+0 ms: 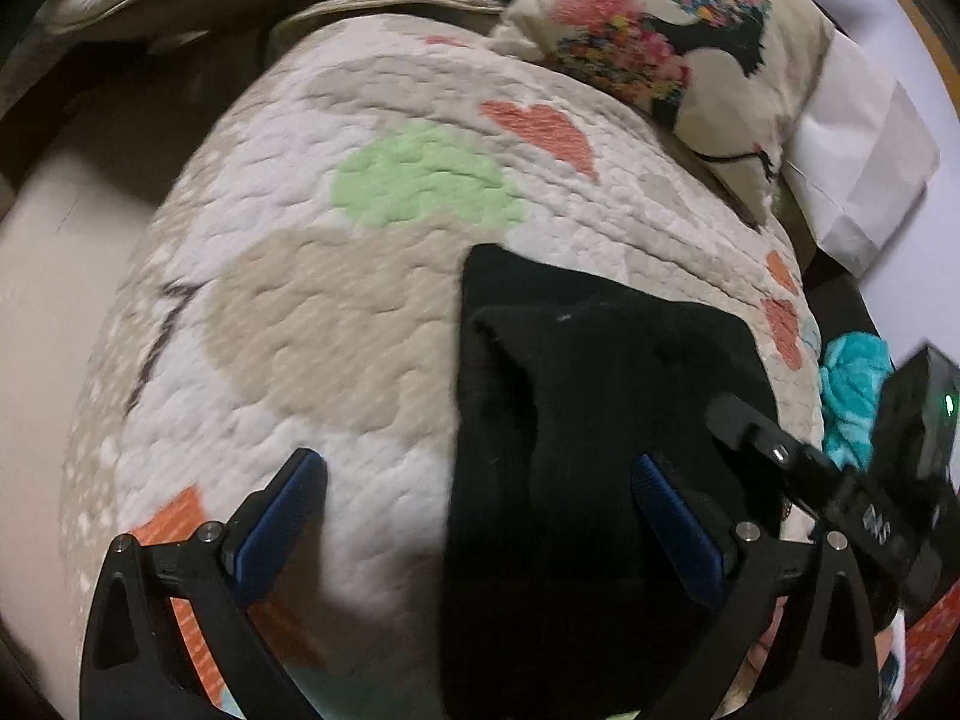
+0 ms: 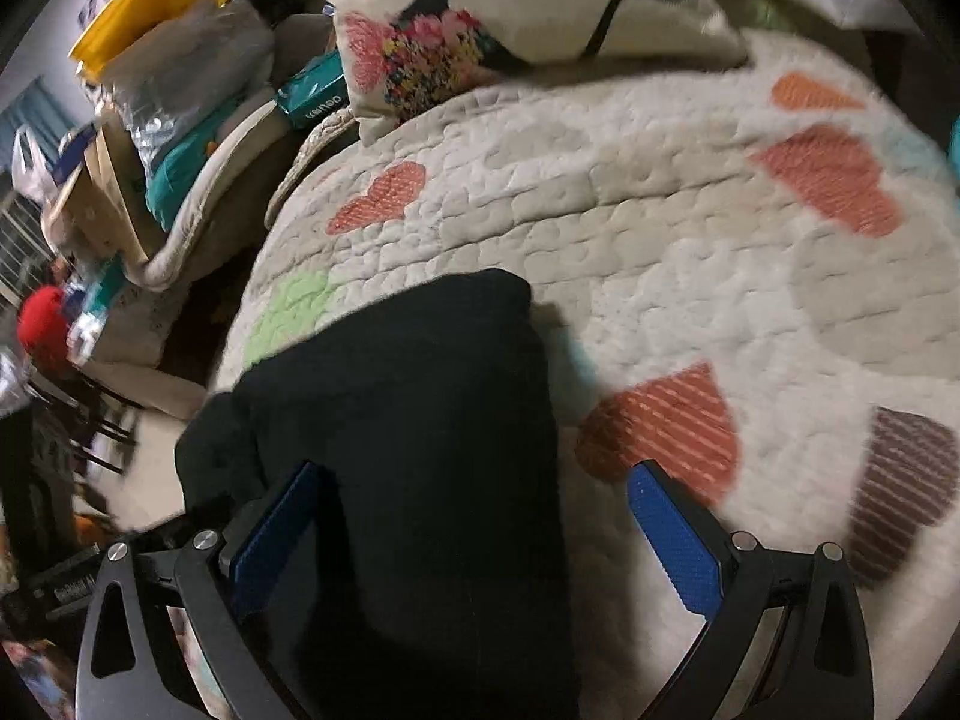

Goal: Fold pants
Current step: 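Grasp the black pants bundle with the left gripper while the right gripper grasps its side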

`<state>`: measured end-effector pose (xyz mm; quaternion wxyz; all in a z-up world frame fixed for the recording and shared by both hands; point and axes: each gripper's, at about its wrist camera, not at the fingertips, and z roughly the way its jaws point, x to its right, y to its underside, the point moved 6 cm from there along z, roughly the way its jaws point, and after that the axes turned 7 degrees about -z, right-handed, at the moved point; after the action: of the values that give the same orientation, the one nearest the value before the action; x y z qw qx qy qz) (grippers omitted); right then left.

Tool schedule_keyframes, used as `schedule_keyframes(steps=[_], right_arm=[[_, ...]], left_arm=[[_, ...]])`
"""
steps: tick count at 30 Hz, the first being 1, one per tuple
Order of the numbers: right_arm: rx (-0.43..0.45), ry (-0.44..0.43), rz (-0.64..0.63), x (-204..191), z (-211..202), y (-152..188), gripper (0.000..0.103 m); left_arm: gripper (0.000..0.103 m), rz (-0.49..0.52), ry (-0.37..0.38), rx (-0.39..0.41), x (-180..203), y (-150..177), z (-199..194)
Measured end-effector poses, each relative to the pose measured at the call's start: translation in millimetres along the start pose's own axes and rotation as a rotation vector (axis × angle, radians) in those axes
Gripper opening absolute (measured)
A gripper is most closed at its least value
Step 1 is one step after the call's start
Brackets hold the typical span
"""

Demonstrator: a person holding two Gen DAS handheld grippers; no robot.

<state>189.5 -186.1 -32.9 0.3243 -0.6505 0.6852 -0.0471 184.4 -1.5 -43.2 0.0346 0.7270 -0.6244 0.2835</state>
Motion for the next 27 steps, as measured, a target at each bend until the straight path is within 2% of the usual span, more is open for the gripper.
schedule_keyframes(steps=[2, 3, 4, 5, 6, 8, 11, 13, 16, 19, 21, 24, 27], right_arm=[[-0.009, -0.038, 0.011, 0, 6, -4, 0.093], [-0.025, -0.071, 0.011, -2, 10, -7, 0.087], [-0.037, -0.102, 0.014, -4, 12, -7, 0.072], [-0.051, -0.121, 0.022, -5, 14, -8, 0.067], [-0.055, -0.117, 0.028, -6, 13, -8, 0.066], [-0.053, -0.117, 0.016, -8, 9, -10, 0.053], [-0.039, -0.123, -0.001, -13, 1, -15, 0.044], [-0.017, -0.120, -0.007, -15, -4, -23, 0.042], [0.012, -0.121, -0.013, -18, -8, -38, 0.041], [0.023, -0.108, -0.027, -17, -4, -51, 0.040], [0.009, -0.086, -0.029, -13, 5, -56, 0.040], [-0.005, -0.073, -0.005, -3, 16, -55, 0.042], [0.008, -0.072, 0.034, 8, 21, -53, 0.049]], left_arm=[[0.098, 0.039, -0.001, 0.002, 9, 1, 4], [0.090, 0.051, 0.000, 0.001, 12, 1, 6], [0.084, 0.072, 0.007, -0.003, 17, 2, 6], [0.067, 0.090, 0.034, -0.021, 24, 4, 6], [0.057, 0.102, 0.053, -0.044, 29, 4, 6], [0.055, 0.118, 0.051, -0.032, 36, 2, 2], [0.055, 0.097, 0.065, -0.033, 39, -4, 2], [0.055, 0.073, 0.080, -0.032, 38, -12, 3], [0.055, 0.053, 0.089, -0.014, 39, -25, 4], [0.056, 0.063, 0.060, 0.019, 40, -39, 6], [0.062, 0.083, 0.045, 0.020, 40, -45, 9], [0.070, 0.066, 0.065, -0.015, 35, -49, 16], [0.079, 0.037, 0.076, -0.033, 28, -50, 23]])
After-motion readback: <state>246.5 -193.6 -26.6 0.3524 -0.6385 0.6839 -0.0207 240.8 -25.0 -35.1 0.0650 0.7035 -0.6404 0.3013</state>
